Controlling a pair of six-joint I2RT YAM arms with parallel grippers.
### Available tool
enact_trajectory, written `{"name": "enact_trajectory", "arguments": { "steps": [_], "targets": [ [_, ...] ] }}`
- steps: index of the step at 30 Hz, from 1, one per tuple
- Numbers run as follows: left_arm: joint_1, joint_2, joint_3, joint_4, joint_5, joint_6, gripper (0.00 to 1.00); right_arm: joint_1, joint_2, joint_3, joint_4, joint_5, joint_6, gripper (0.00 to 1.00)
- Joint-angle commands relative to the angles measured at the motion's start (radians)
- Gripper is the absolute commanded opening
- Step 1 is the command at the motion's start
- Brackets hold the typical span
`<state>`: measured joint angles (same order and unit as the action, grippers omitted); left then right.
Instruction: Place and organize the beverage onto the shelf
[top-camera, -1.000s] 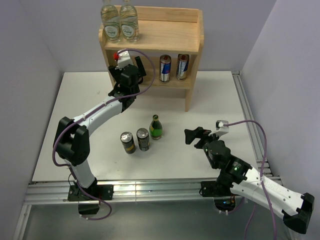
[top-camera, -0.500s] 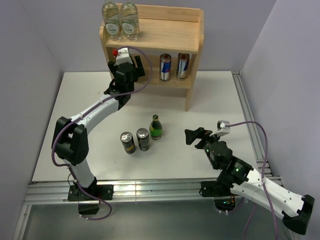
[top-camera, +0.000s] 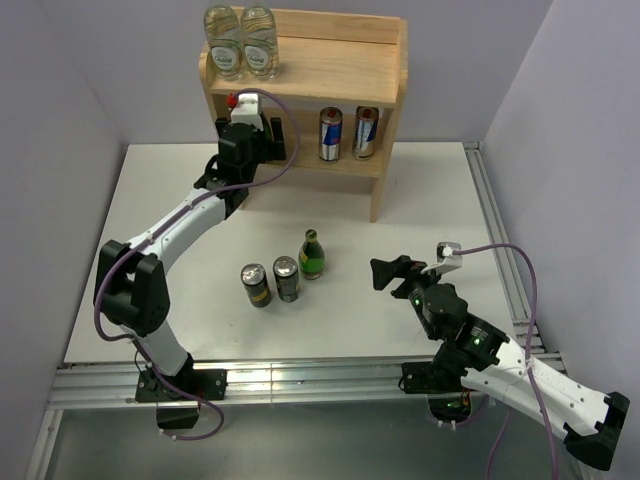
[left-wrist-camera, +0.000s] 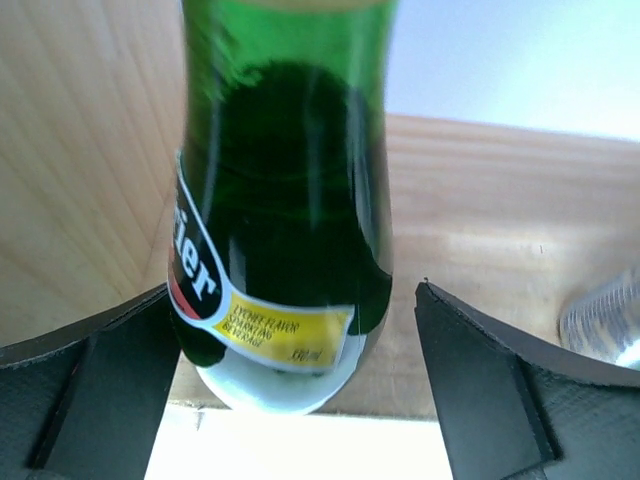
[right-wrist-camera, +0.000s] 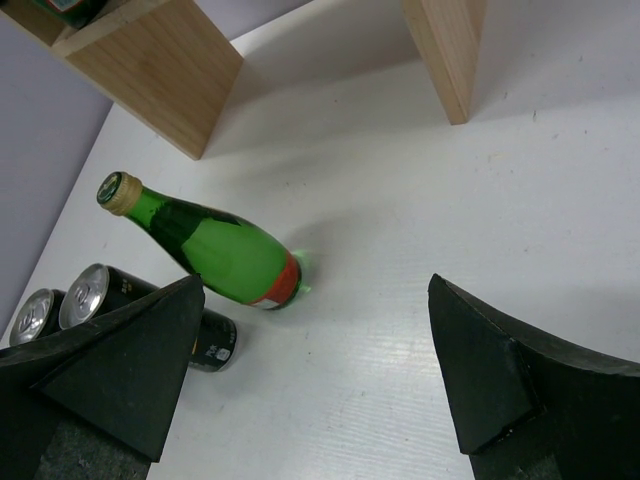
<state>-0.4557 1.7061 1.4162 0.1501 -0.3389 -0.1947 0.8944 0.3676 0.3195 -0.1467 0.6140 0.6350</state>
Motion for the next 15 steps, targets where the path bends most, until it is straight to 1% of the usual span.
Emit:
{"name": "enact_trajectory", "arguments": {
  "steps": [1,11,15],
  "targets": [
    [-0.005,-0.051,-0.031,-0.047,0.142,0.043,0.99,0.008,-0.016,-0.002,-0.004,0.007,0.0,1.0],
    [-0.005,-0.198,-0.131,-0.049,0.123,0.032,0.99,0.008,-0.019,-0.002,-0.013,0.001,-0.006,1.0],
    [-0.005,-0.209,-0.129,-0.06,0.11,0.034,0.99,0.008,-0.013,-0.002,-0.013,-0.005,-0.001,1.0]
  ]
}}
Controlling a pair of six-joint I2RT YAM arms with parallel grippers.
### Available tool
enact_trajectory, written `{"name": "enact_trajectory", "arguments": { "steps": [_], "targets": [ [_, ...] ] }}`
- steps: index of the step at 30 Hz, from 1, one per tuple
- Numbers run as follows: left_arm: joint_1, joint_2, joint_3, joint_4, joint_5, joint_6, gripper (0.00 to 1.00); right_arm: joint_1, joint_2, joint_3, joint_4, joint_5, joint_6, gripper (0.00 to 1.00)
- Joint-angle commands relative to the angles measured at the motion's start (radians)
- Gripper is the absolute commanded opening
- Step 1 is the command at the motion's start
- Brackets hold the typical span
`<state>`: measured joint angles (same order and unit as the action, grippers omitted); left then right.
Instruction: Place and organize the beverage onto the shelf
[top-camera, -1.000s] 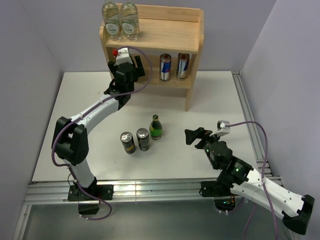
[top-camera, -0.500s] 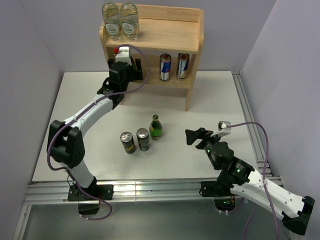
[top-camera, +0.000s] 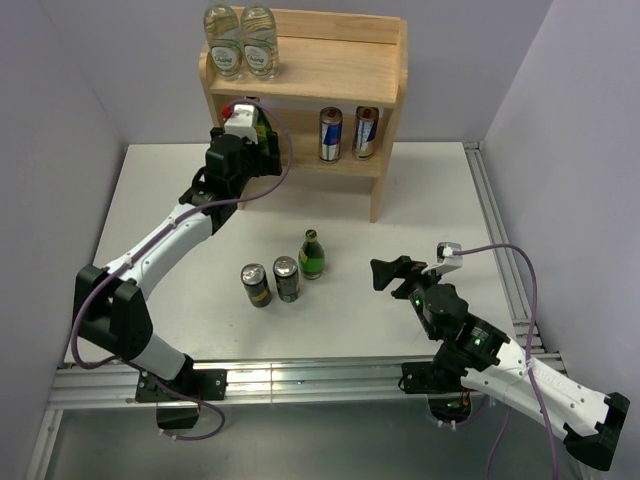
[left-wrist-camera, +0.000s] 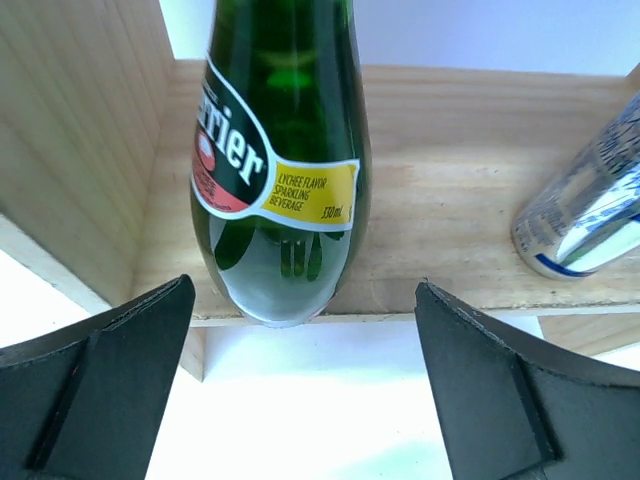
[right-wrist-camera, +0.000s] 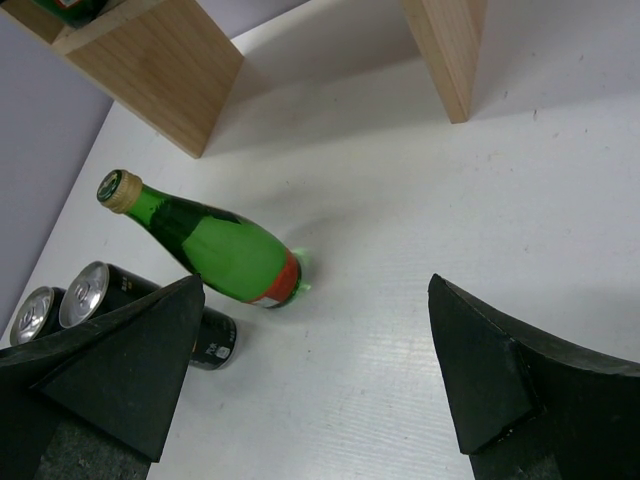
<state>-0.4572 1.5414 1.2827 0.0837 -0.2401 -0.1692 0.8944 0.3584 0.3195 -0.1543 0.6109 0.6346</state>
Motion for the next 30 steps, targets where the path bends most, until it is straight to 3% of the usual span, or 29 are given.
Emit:
{"name": "enact_trajectory", "arguments": {
  "steps": [1,7,11,16,18,25,30],
  "targets": [
    [-0.005,-0.046,0.006,0.001,0.015,0.007,0.99,0.008,-0.007,-0.002,-0.007,-0.003,0.0,1.0],
    [-0.006,-0.085,0.012,-0.042,0.021,-0.022,0.99,0.008,-0.022,0.0,-0.013,-0.039,-0.013,1.0],
    [-0.011,-0.147,-0.005,-0.081,0.038,-0.052,0.99,0.008,0.026,0.003,0.1,-0.201,-0.084,1.0],
    [-0.046,-0.283,-0.078,-0.136,0.055,-0.082,0.99,0.024,0.204,0.046,0.188,-0.335,-0.145,1.0],
    [-0.101,-0.322,-0.094,-0.182,-0.019,-0.096,0.99,0.037,0.301,0.068,0.223,-0.359,-0.15,1.0],
    [-0.267,-0.499,-0.143,-0.34,-0.185,-0.185,0.99,0.047,0.631,0.148,0.398,-0.355,-0.118,1.0],
    [-0.284,-0.59,-0.22,-0.392,-0.2,-0.26,0.99,0.046,0.854,0.239,0.478,-0.326,-0.127,1.0]
  ]
}}
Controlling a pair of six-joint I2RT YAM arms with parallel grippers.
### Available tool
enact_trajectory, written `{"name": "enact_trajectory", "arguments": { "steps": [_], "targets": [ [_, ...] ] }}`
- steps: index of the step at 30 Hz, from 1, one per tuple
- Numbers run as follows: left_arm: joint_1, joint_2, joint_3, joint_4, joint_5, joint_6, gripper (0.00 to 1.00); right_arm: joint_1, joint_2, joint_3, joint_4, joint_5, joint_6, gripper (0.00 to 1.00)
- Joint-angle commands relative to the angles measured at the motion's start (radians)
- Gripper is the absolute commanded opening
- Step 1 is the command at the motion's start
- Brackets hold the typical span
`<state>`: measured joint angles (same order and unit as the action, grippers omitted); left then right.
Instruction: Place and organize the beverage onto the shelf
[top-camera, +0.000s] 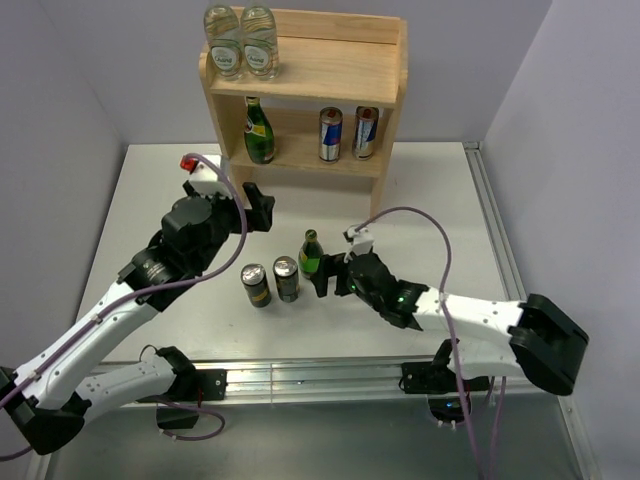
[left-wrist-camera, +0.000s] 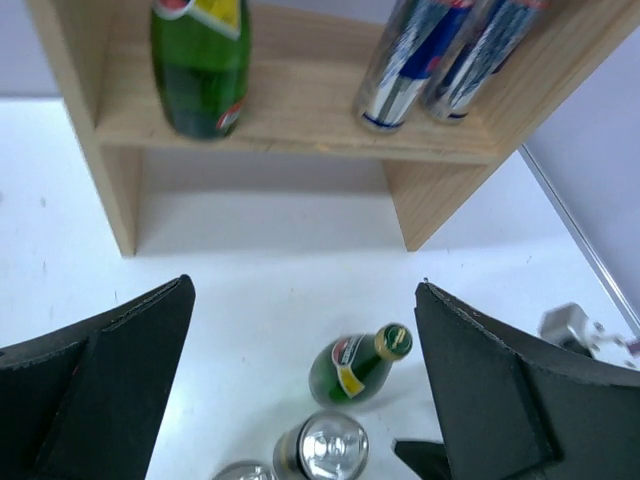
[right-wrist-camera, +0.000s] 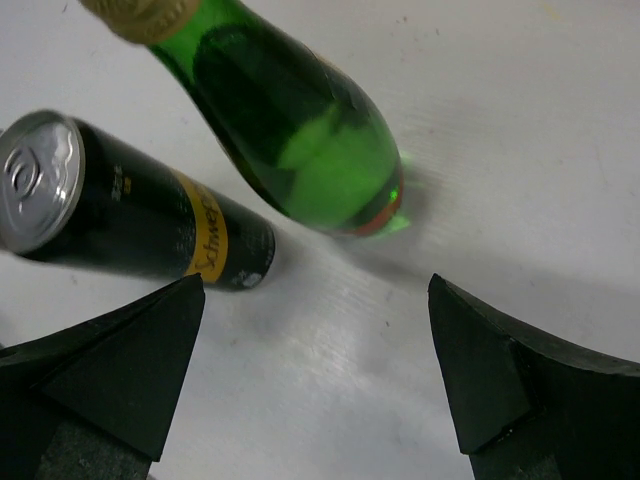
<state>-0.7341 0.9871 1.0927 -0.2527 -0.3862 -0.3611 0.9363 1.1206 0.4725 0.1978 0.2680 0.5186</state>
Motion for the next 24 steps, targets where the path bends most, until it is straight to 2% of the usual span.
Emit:
{"name": "enact_trajectory", "arguments": {
  "steps": [1,5,11,21,23,24],
  "targets": [
    [-0.011,-0.056,-0.04,-0.071,-0.062,-0.088,0.99,0.004,0.125,0.103,0.135,0.025,-0.017,1.0],
    [-0.065,-0.096,-0.091,-0.101,-0.144,-0.102,0.99,0.004,0.273,0.172,0.193,0.059,-0.023,1.0],
    [-0.128,-0.119,-0.042,-0.204,-0.201,-0.119,0.99,-0.027,0.407,0.213,0.267,0.097,-0.028,1.0],
    [-0.131,-0.223,-0.022,-0.309,-0.229,-0.113,0.99,-0.047,0.553,0.207,0.439,0.165,-0.051,1.0],
    [-0.131,-0.226,-0.03,-0.319,-0.227,-0.113,0.99,-0.048,0.576,0.209,0.468,0.168,-0.055,0.97],
    [-0.131,-0.232,-0.033,-0.324,-0.232,-0.113,0.99,-0.048,0.582,0.21,0.479,0.171,-0.063,0.9]
  ]
}}
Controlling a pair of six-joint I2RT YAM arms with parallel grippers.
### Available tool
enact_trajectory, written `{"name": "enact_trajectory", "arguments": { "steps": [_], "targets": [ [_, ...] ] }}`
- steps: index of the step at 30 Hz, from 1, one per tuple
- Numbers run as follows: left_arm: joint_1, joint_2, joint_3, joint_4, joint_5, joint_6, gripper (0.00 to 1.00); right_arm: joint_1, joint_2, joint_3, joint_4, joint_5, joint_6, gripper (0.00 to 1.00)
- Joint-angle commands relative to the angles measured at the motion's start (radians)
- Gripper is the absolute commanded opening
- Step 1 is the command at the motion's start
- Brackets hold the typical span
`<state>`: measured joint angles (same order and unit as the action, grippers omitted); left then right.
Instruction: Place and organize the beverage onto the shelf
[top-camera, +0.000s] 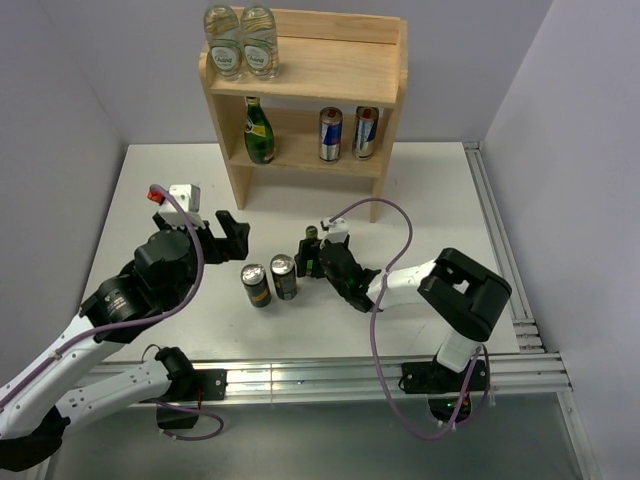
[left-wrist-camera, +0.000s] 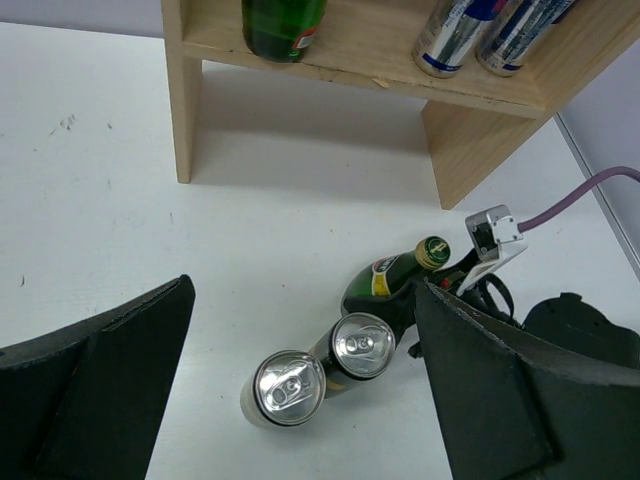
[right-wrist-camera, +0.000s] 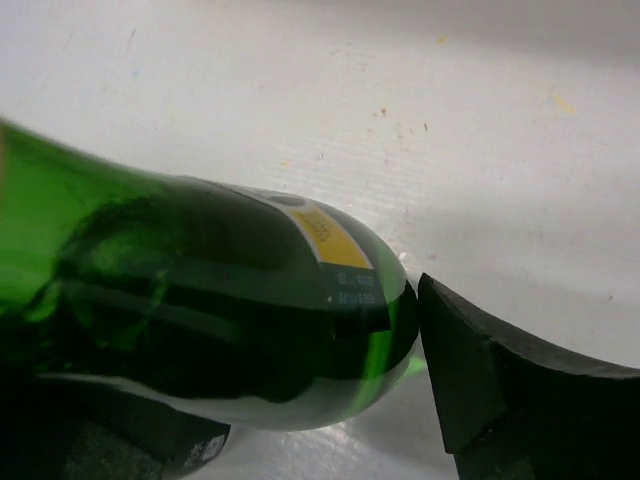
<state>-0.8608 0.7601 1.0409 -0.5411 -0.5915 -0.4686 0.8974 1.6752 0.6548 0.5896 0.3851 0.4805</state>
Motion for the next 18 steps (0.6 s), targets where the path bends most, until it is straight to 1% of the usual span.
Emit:
{"name": "enact_trajectory", "arguments": {
  "steps": [1,2,3,5,6,8,9,10,12,15,16,18],
  "targets": [
    [-0.004,-0.011,0.005,-0.036,-0.03,-0.005,0.99,-0.009,0.032,0.026,0.102,0.054,-0.028,0.84],
    [-0.004,-0.016,-0.002,-0.031,-0.033,-0.002,0.99,-0.009,0.041,0.029,0.105,0.057,-0.028,0.78],
    [-0.004,-0.028,-0.011,-0.023,-0.036,0.004,0.99,-0.009,0.043,0.032,0.102,0.067,-0.033,0.57],
    [-0.004,-0.041,-0.031,-0.011,-0.036,0.002,0.99,-0.009,0.041,0.043,0.092,0.072,-0.04,0.44],
    [-0.004,-0.042,-0.038,-0.008,-0.031,0.004,0.99,-0.009,0.037,0.046,0.082,0.075,-0.043,0.27],
    [-0.004,-0.042,-0.047,-0.002,-0.03,0.001,0.99,-0.009,0.011,0.055,0.053,0.092,-0.049,0.14],
    [-0.004,-0.038,-0.048,-0.003,-0.028,0.001,0.99,-0.009,-0.002,0.062,0.038,0.1,-0.054,0.04],
    [-0.004,-0.033,-0.05,-0.003,-0.03,-0.001,0.99,-0.009,-0.032,0.077,0.01,0.109,-0.059,0.0],
    [-0.004,-0.028,-0.05,-0.011,-0.033,-0.005,0.99,-0.009,-0.063,0.098,-0.025,0.121,-0.077,0.0],
    [-0.004,-0.042,-0.059,-0.01,-0.034,-0.005,0.99,-0.009,-0.12,0.179,-0.105,0.141,-0.115,0.0],
    [-0.004,-0.048,-0.065,-0.007,-0.034,-0.005,0.99,-0.008,-0.136,0.233,-0.143,0.147,-0.126,0.0],
    [-0.004,-0.062,-0.073,-0.002,-0.033,-0.005,0.99,-0.009,-0.147,0.291,-0.174,0.155,-0.166,0.0]
  ]
}}
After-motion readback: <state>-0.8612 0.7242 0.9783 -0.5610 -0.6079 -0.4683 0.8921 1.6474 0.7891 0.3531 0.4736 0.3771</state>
